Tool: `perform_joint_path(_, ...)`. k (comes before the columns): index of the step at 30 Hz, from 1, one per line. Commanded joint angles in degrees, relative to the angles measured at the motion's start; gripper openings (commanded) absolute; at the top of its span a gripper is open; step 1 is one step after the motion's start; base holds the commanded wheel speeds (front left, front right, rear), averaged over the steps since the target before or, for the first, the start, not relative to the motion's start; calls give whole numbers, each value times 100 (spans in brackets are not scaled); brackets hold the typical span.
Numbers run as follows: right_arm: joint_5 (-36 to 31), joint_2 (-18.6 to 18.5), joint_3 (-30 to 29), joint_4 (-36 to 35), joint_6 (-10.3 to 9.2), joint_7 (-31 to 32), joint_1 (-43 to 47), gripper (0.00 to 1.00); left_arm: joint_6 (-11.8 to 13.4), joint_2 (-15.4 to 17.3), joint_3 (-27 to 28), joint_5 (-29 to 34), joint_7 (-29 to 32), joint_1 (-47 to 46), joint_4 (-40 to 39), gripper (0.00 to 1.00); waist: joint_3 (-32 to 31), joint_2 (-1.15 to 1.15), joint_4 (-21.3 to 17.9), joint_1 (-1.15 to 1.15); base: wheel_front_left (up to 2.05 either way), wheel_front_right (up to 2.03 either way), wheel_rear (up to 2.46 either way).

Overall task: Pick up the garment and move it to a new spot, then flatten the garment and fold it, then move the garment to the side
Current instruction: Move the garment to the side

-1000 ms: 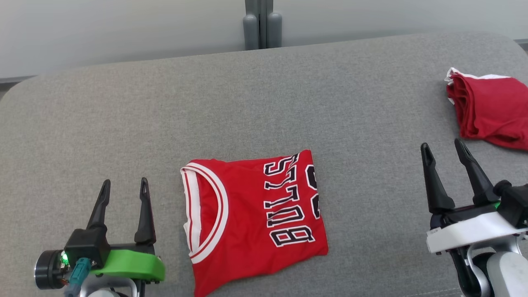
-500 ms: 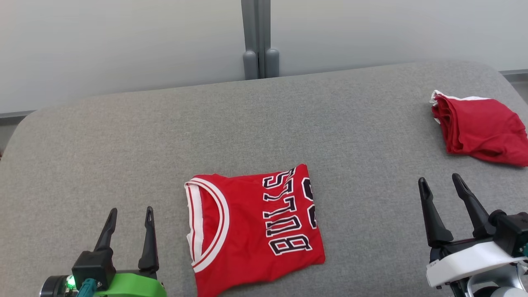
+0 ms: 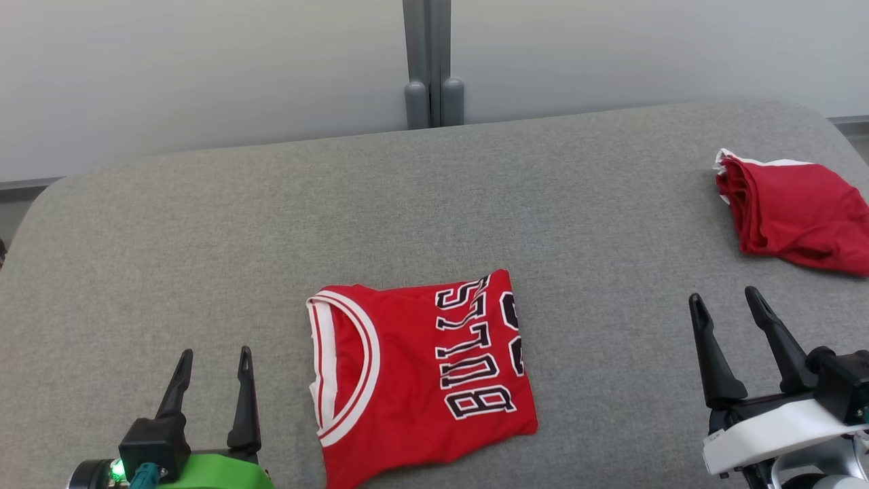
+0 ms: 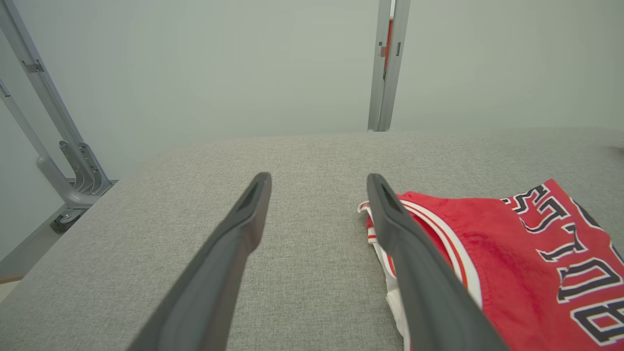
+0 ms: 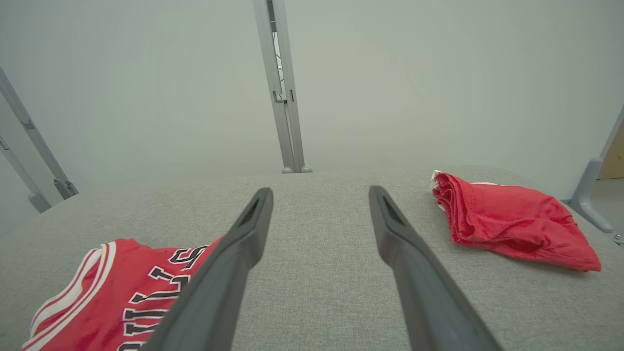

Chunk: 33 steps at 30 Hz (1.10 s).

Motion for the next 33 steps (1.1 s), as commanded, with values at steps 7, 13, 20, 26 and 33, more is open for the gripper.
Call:
perform_joint_path(7, -36, -26, -36, -24, -7, 11, 26, 100, 1, 15, 18, 8, -79, -201, 13, 100, 92, 0, 60, 0, 0, 0, 0)
perform_joint_path(13, 22, -76, 160, 212, -7, 105, -124, 100, -29, -50, -28, 102, -132, -556, -160, 100, 494, 0, 346, 0, 0, 0, 0)
perform_joint_path(20, 267, -164, 911, 1221, -7, 6, -639, 100, -51, -213, -49, 167, -185, -997, -335, 100, 1091, 0, 774, 0, 0, 0, 0)
perform_joint_path(26, 513, -89, 1400, 2429, -7, -211, -1289, 100, -91, -361, -19, 217, -216, -1209, -323, 100, 1393, 0, 1043, 0, 0, 0, 0)
perform_joint_path(33, 874, -102, 1890, 3608, -7, -139, -1832, 82, -164, -482, 107, 341, -205, -1271, -347, 100, 1467, 0, 1173, 0, 0, 0, 0)
